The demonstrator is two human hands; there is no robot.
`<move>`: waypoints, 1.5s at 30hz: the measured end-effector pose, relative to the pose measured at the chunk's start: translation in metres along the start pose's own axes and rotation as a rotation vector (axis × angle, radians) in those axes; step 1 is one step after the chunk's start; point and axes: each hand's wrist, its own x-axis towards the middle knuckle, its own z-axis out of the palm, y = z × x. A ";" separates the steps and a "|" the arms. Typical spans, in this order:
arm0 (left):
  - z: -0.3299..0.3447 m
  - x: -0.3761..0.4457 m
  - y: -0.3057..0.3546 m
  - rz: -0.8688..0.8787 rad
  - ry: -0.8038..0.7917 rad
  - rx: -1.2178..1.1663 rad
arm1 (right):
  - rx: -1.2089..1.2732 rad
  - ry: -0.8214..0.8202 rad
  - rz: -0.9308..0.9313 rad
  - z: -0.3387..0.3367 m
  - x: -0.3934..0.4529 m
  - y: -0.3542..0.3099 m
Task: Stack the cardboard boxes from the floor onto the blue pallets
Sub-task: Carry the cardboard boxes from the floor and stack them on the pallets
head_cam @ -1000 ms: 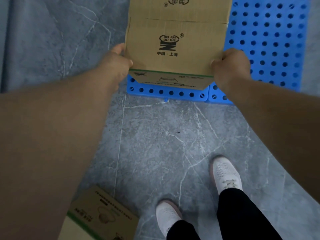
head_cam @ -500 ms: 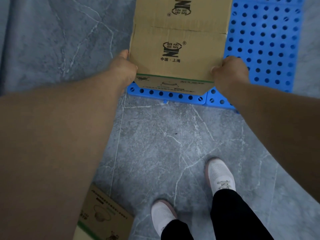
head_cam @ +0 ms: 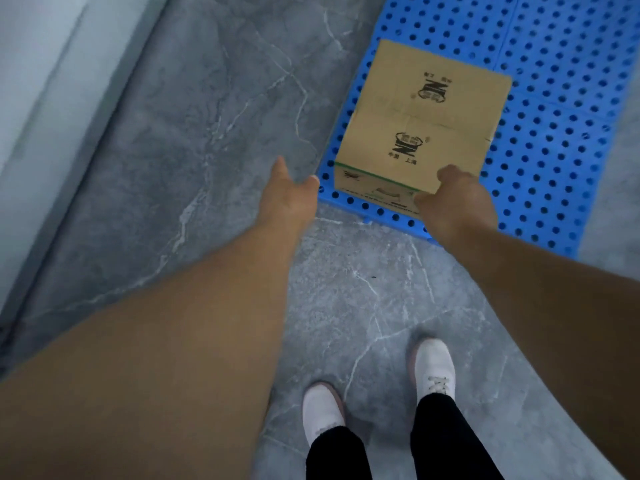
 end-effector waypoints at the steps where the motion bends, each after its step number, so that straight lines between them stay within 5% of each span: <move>1: -0.008 -0.009 -0.007 -0.009 0.024 -0.024 | -0.019 -0.023 -0.025 0.001 -0.007 -0.010; 18: -0.127 -0.151 -0.186 -0.477 0.592 -0.316 | -0.403 -0.331 -0.699 0.098 -0.147 -0.161; 28: -0.094 -0.218 -0.299 -0.733 0.789 -0.510 | -0.580 -0.436 -0.973 0.195 -0.218 -0.171; 39: -0.033 -0.220 -0.382 -0.989 0.826 -0.703 | -0.741 -0.481 -1.216 0.292 -0.226 -0.175; 45: -0.016 -0.209 -0.396 -1.120 0.709 -0.711 | -0.811 -0.583 -1.254 0.331 -0.226 -0.172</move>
